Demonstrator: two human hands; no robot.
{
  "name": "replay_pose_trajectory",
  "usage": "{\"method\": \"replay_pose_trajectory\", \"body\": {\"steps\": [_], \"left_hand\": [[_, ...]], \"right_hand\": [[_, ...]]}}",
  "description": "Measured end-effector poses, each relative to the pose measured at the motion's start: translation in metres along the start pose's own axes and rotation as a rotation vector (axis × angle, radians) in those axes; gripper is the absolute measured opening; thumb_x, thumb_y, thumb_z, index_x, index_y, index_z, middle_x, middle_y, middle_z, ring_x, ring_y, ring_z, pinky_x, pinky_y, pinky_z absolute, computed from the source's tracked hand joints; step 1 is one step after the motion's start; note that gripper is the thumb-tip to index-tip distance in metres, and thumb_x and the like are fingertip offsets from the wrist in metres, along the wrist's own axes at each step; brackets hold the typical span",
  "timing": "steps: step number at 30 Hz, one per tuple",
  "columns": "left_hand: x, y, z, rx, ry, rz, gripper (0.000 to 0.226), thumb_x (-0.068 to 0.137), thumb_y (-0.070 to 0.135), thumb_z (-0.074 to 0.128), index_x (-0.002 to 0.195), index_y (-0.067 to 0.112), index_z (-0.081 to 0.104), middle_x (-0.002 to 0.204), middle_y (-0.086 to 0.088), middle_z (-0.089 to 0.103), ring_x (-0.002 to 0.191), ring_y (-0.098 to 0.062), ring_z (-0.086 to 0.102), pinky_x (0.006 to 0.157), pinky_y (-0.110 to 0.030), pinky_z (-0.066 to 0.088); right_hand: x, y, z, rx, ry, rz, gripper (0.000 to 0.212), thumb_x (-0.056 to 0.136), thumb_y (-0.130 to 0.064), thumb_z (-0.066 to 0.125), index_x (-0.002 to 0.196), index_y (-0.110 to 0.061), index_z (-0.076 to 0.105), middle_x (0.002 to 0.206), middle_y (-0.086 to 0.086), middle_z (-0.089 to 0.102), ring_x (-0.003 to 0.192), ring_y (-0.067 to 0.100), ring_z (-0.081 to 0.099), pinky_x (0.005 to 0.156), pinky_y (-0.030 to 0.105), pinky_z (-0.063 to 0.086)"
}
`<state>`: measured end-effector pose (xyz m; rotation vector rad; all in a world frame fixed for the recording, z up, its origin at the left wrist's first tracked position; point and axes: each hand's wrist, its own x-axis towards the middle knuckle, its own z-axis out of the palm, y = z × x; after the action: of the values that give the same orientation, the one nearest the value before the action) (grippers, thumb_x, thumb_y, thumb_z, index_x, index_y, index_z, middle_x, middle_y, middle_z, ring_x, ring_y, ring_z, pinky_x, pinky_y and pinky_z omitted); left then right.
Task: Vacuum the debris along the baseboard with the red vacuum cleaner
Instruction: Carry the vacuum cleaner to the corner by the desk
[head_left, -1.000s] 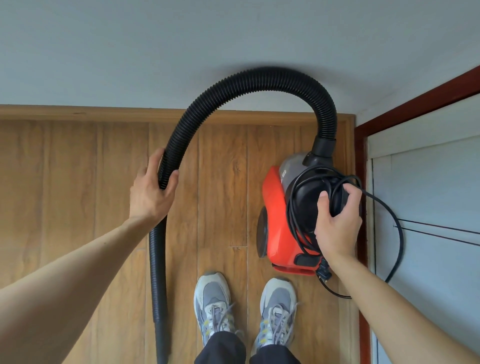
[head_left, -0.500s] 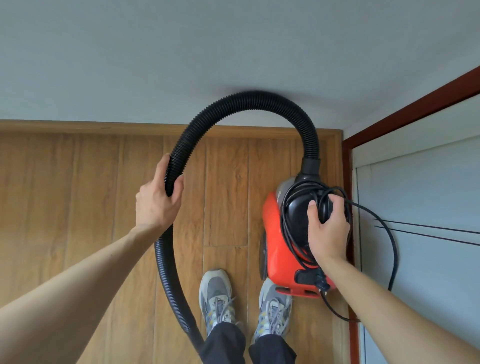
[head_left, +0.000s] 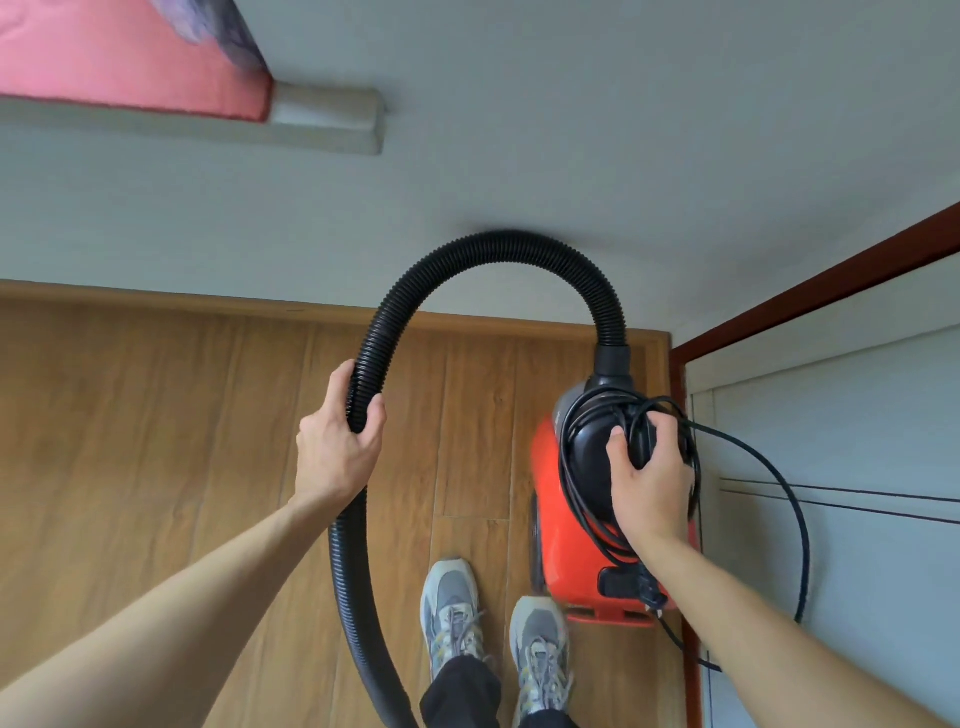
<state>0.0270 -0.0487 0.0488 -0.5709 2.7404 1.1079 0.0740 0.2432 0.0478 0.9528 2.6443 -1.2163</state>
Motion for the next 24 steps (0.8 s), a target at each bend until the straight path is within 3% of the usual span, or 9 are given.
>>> {"method": "replay_pose_trajectory", "body": {"steps": [2, 5, 9, 12, 19, 22, 24], "left_hand": [[-0.007, 0.006, -0.014, -0.017, 0.024, -0.043, 0.043, 0.098, 0.035, 0.053, 0.139, 0.032, 0.040, 0.073, -0.003, 0.061, 0.060, -0.009, 0.056, 0.064, -0.036, 0.054], [-0.022, 0.016, -0.032, -0.056, 0.063, -0.068, 0.044, 0.098, 0.036, 0.052, 0.140, 0.033, 0.039, 0.071, -0.002, 0.058, 0.062, -0.007, 0.052, 0.064, -0.036, 0.051], [-0.044, 0.029, -0.052, -0.084, 0.122, -0.078, 0.045, 0.099, 0.035, 0.052, 0.142, 0.032, 0.039, 0.072, -0.001, 0.057, 0.065, -0.001, 0.046, 0.065, -0.029, 0.041], [-0.061, 0.035, -0.066, -0.093, 0.161, -0.083, 0.044, 0.098, 0.037, 0.052, 0.140, 0.033, 0.039, 0.066, 0.000, 0.056, 0.058, -0.010, 0.054, 0.058, -0.027, 0.044], [-0.101, 0.050, -0.101, -0.083, 0.276, -0.123, 0.044, 0.098, 0.037, 0.052, 0.140, 0.032, 0.039, 0.071, -0.003, 0.059, 0.059, -0.014, 0.057, 0.062, -0.032, 0.048], [-0.116, 0.056, -0.122, -0.059, 0.326, -0.128, 0.043, 0.098, 0.037, 0.053, 0.139, 0.031, 0.041, 0.072, -0.004, 0.060, 0.058, -0.011, 0.055, 0.062, -0.030, 0.042], [-0.123, 0.060, -0.139, -0.045, 0.353, -0.148, 0.042, 0.097, 0.037, 0.053, 0.138, 0.032, 0.041, 0.071, -0.005, 0.061, 0.058, -0.012, 0.056, 0.064, -0.031, 0.043]], "right_hand": [[-0.007, -0.015, -0.008, -0.013, -0.007, -0.041, 0.034, 0.100, -0.037, 0.053, 0.129, -0.022, 0.046, 0.062, 0.002, 0.054, 0.052, 0.018, 0.053, 0.050, 0.026, 0.039], [-0.017, -0.035, -0.019, -0.017, -0.028, -0.091, 0.029, 0.100, -0.036, 0.053, 0.125, -0.023, 0.047, 0.057, 0.004, 0.051, 0.043, 0.014, 0.045, 0.043, 0.024, 0.036], [-0.026, -0.059, -0.032, 0.000, -0.043, -0.133, 0.028, 0.100, -0.037, 0.053, 0.124, -0.024, 0.047, 0.059, 0.003, 0.053, 0.049, 0.018, 0.050, 0.048, 0.028, 0.039], [-0.035, -0.070, -0.041, -0.002, -0.067, -0.177, 0.027, 0.099, -0.039, 0.052, 0.121, -0.024, 0.046, 0.062, 0.005, 0.054, 0.055, 0.023, 0.054, 0.051, 0.032, 0.042], [-0.056, -0.094, -0.071, -0.008, -0.146, -0.308, 0.017, 0.098, -0.036, 0.054, 0.108, -0.023, 0.049, 0.063, 0.005, 0.059, 0.059, 0.025, 0.059, 0.054, 0.034, 0.044], [-0.068, -0.106, -0.084, -0.022, -0.193, -0.365, 0.019, 0.099, -0.034, 0.054, 0.112, -0.020, 0.050, 0.067, 0.004, 0.060, 0.065, 0.021, 0.058, 0.061, 0.036, 0.047], [-0.075, -0.115, -0.089, -0.040, -0.236, -0.388, 0.020, 0.100, -0.032, 0.053, 0.115, -0.020, 0.049, 0.069, 0.001, 0.056, 0.065, 0.010, 0.051, 0.058, 0.033, 0.041]]}}
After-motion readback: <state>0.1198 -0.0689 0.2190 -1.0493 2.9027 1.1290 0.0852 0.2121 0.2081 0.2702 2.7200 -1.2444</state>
